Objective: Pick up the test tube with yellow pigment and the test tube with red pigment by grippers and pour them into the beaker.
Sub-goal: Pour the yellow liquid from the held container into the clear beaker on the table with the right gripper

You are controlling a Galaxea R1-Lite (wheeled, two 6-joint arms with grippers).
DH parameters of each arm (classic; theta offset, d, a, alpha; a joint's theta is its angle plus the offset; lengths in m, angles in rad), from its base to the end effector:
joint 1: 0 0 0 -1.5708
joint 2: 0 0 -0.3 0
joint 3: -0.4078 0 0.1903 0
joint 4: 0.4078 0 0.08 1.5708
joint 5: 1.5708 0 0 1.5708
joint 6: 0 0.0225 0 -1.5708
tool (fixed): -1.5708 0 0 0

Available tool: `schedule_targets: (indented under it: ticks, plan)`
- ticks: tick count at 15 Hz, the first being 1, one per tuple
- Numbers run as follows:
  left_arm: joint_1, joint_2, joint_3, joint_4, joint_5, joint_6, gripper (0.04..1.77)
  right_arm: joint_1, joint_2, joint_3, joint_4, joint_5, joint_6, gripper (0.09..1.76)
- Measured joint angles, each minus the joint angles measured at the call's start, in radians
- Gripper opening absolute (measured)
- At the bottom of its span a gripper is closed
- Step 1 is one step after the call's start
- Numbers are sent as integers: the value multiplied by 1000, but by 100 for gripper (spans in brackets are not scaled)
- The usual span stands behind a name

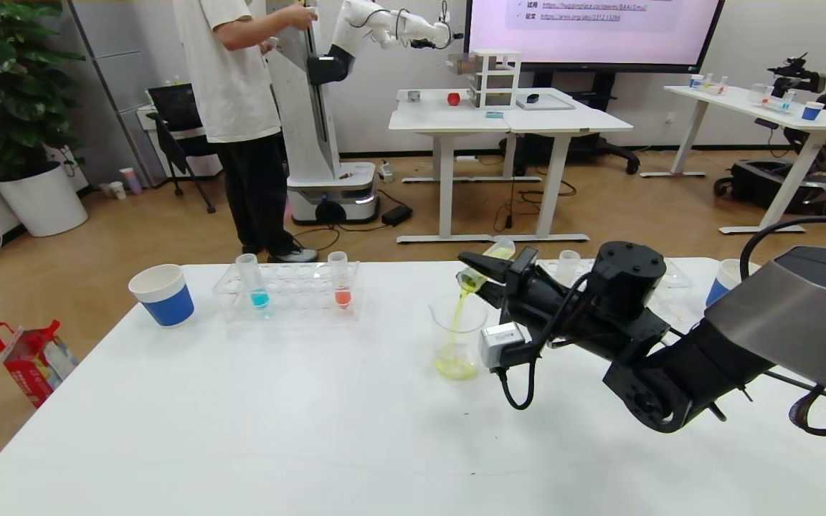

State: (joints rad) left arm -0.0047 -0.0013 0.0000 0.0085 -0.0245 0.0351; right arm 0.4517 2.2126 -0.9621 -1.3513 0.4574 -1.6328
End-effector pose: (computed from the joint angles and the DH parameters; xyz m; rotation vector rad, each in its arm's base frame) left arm -0.0229 -0.0004 0.0746 0.0350 0.0067 -0.0293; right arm 0.3609 0.1861 0.1083 -1.5071 -0.8159 0.6075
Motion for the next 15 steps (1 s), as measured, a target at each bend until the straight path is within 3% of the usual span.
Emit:
schedule_targets:
  ticks: [15]
  plan:
    - [0, 0, 0, 0, 0, 0, 175, -25, 41, -31, 1, 157, -68, 50]
